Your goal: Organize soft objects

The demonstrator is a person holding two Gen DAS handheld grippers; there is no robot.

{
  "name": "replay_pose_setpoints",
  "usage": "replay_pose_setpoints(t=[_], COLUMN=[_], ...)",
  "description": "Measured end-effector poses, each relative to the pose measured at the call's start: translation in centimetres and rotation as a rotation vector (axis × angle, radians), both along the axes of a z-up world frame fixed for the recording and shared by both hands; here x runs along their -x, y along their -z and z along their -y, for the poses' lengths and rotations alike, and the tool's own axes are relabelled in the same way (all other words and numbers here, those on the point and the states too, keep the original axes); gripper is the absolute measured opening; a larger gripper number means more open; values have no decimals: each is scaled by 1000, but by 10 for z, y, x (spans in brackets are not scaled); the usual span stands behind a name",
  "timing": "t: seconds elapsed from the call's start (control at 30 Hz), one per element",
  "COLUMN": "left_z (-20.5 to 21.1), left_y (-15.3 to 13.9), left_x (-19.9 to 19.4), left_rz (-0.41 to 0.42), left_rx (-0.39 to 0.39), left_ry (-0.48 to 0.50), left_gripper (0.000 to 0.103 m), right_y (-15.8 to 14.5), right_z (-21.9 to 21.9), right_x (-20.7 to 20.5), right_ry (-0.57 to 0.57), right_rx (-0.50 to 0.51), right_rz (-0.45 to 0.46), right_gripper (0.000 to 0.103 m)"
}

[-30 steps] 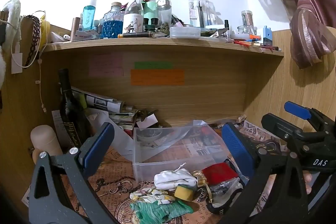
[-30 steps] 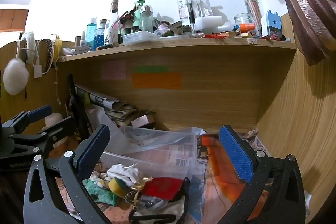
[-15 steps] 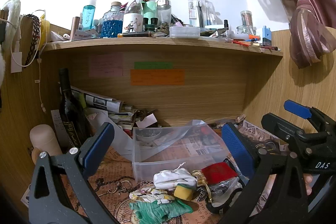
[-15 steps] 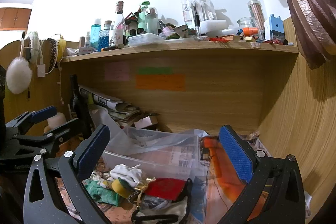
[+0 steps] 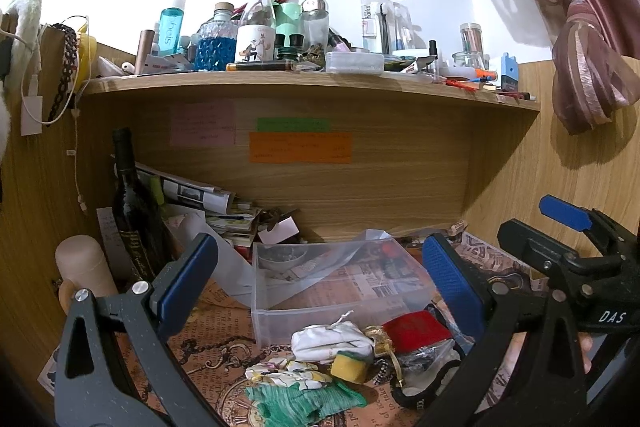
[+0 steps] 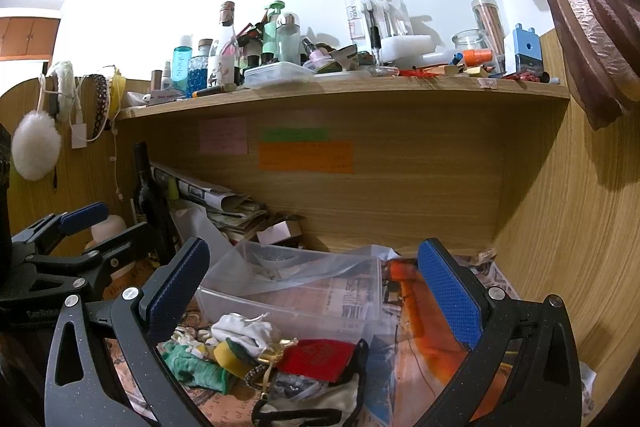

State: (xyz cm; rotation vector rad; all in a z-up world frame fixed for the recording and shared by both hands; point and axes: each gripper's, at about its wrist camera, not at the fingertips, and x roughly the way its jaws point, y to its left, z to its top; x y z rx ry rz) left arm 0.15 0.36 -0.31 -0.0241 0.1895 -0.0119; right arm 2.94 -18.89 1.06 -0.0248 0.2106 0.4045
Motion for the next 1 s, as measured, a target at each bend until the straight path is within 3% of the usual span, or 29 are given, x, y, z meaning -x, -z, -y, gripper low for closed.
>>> replay_pose_setpoints(t=[1.0], left_z=[-1], left_y=[0], left_x=[-1], left_rz=[3], left_rx=[7], left_ry=[0], left_gripper=[103], right_y=[-1], right_z=[-4], right_x=[1], right_ry=[-5], right_rx=[3], right_rz=[1], right_gripper=[103])
